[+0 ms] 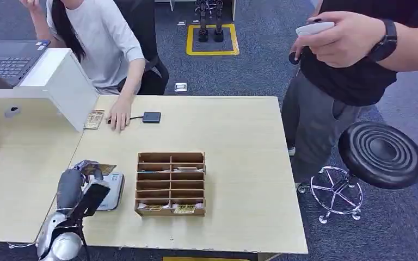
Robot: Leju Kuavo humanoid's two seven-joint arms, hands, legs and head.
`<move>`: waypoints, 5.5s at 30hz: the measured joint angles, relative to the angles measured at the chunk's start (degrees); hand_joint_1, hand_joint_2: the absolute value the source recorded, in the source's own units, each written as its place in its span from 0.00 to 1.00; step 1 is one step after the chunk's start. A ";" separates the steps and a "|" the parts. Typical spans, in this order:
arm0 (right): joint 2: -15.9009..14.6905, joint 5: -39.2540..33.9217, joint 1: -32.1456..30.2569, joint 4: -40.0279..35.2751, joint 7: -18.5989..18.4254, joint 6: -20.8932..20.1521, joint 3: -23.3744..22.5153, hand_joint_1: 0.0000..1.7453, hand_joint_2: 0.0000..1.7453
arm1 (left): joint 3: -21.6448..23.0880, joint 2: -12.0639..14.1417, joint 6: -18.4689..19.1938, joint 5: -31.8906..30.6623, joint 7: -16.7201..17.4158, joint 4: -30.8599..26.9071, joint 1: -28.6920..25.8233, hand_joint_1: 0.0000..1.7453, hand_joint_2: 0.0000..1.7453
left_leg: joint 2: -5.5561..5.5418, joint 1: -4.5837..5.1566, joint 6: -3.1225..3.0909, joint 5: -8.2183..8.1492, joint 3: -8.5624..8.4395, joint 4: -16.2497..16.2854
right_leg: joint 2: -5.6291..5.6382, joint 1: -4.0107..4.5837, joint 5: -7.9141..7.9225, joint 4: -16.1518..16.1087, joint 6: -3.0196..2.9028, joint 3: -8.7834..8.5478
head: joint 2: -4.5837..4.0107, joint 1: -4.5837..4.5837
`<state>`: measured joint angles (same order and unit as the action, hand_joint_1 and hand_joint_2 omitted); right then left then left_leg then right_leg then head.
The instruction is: Pass the card to the sensor for recognition and then transmit it.
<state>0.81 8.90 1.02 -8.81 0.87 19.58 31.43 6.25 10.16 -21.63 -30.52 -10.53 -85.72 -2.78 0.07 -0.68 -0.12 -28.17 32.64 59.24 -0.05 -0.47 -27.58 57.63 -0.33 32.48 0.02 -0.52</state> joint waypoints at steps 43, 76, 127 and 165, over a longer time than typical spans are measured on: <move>0.17 0.18 -0.01 0.00 -0.17 0.22 0.00 0.00 1.00 | -3.19 -1.03 0.40 -3.97 6.25 8.46 2.30 1.00 1.00 | 0.00 0.00 0.00 0.00 0.00 0.00 | 0.00 0.00 0.00 0.00 0.00 0.00 | 0.00 0.00; 0.39 0.18 0.01 0.00 0.20 0.96 0.00 0.00 1.00 | -3.23 -1.00 -0.60 -18.64 12.46 14.40 5.64 1.00 1.00 | 0.00 0.00 0.01 0.02 -0.15 -0.01 | -0.01 0.00 0.01 0.03 -0.01 -0.18 | -0.02 0.00; 0.57 0.20 0.02 0.00 1.62 2.21 0.00 0.00 1.00 | -3.26 -1.22 -1.23 -25.63 15.41 17.40 6.95 1.00 1.00 | 0.00 0.00 0.02 0.02 -0.22 -0.02 | -0.01 0.00 0.01 0.04 -0.02 -0.25 | -0.02 0.00; 0.57 0.28 0.26 0.00 3.82 3.39 -0.02 0.00 1.00 | -3.26 -1.31 -0.97 -26.41 15.51 19.28 6.74 1.00 1.00 | -0.02 0.01 0.02 0.02 -0.24 -0.02 | -0.04 -0.01 0.00 0.04 -0.02 -0.29 | -0.02 0.00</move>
<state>1.38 9.18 1.29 -8.81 4.70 22.97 31.41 2.99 8.85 -22.60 -56.93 4.98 -66.45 3.97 0.05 -0.68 -0.11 -28.15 32.40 59.22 -0.09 -0.48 -27.57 57.67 -0.34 32.19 0.00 -0.52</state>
